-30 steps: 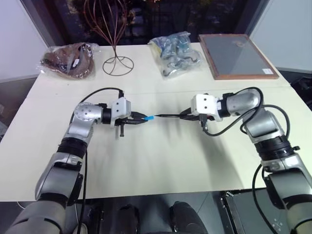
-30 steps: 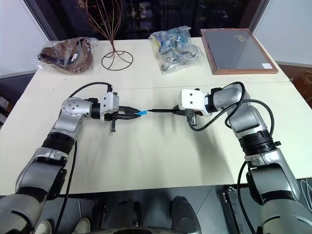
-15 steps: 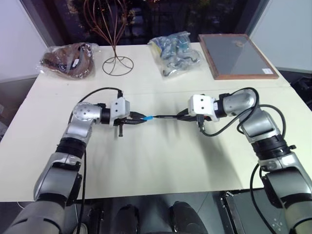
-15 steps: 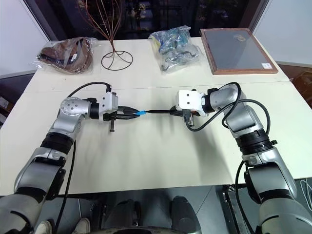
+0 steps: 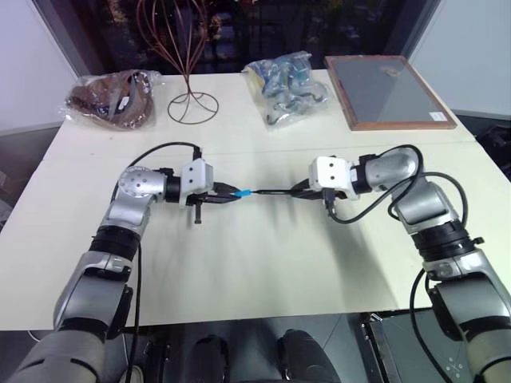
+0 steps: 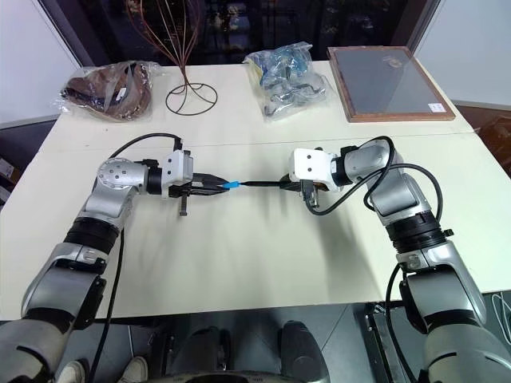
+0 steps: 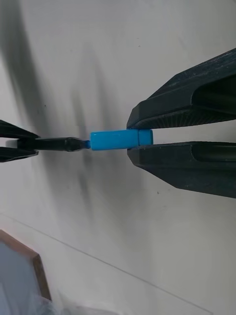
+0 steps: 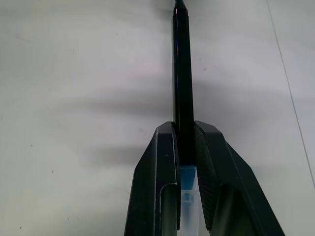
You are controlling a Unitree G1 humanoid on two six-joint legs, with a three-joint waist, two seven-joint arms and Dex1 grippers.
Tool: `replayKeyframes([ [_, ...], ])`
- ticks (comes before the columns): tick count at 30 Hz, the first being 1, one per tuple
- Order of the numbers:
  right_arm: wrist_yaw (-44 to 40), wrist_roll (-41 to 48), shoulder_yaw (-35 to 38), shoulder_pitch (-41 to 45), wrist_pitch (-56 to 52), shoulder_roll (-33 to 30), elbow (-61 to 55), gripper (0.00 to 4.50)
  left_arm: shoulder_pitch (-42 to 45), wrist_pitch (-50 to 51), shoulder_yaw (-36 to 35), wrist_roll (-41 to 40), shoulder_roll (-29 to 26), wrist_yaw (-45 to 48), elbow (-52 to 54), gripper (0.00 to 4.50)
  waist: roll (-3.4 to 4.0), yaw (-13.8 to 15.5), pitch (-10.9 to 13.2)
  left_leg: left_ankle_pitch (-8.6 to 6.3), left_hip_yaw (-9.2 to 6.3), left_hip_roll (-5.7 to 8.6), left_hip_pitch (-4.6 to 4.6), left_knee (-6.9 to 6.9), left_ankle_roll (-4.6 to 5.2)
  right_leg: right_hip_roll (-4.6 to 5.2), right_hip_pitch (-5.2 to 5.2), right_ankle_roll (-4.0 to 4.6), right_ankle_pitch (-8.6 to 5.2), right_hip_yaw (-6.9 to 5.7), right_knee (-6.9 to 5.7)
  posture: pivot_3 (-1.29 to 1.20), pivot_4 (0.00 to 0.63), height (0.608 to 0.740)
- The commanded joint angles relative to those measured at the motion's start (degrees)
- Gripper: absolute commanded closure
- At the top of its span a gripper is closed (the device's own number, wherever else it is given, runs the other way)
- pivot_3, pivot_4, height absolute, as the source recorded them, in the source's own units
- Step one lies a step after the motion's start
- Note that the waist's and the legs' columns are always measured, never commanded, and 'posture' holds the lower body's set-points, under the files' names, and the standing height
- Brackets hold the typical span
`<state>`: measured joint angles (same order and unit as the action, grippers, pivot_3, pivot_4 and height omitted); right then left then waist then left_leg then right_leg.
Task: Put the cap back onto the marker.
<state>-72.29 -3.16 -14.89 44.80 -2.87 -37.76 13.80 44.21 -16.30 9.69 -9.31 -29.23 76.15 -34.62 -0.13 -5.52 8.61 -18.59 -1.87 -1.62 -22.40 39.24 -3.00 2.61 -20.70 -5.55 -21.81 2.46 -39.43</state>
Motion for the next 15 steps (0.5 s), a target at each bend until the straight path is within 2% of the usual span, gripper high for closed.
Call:
replayKeyframes([
  [1, 0.46, 0.6, 0.6, 1.18, 0.69, -0.06, -0.77, 4.07, -0.43, 0.76, -1.39, -0.82, -0.75, 0.01, 2.32, 4.5, 0.0, -0.01, 0.0, 0.0, 0.0, 0.0, 0.0, 0.0, 0.0, 0.0, 0.0, 0.0, 0.0, 0.0, 0.0, 0.0, 0.15, 0.74],
  [15, 0.53, 0.9, 0.27, 0.63, -0.06, 0.22, -2.44, 4.07, -0.58, 1.86, -1.25, -0.62, -0.47, -0.31, 3.35, 4.5, 0.0, 0.02, 0.0, 0.0, 0.0, 0.0, 0.0, 0.0, 0.0, 0.01, -0.01, 0.0, 0.0, 0.0, -0.02, 0.0, 0.15, 0.74],
])
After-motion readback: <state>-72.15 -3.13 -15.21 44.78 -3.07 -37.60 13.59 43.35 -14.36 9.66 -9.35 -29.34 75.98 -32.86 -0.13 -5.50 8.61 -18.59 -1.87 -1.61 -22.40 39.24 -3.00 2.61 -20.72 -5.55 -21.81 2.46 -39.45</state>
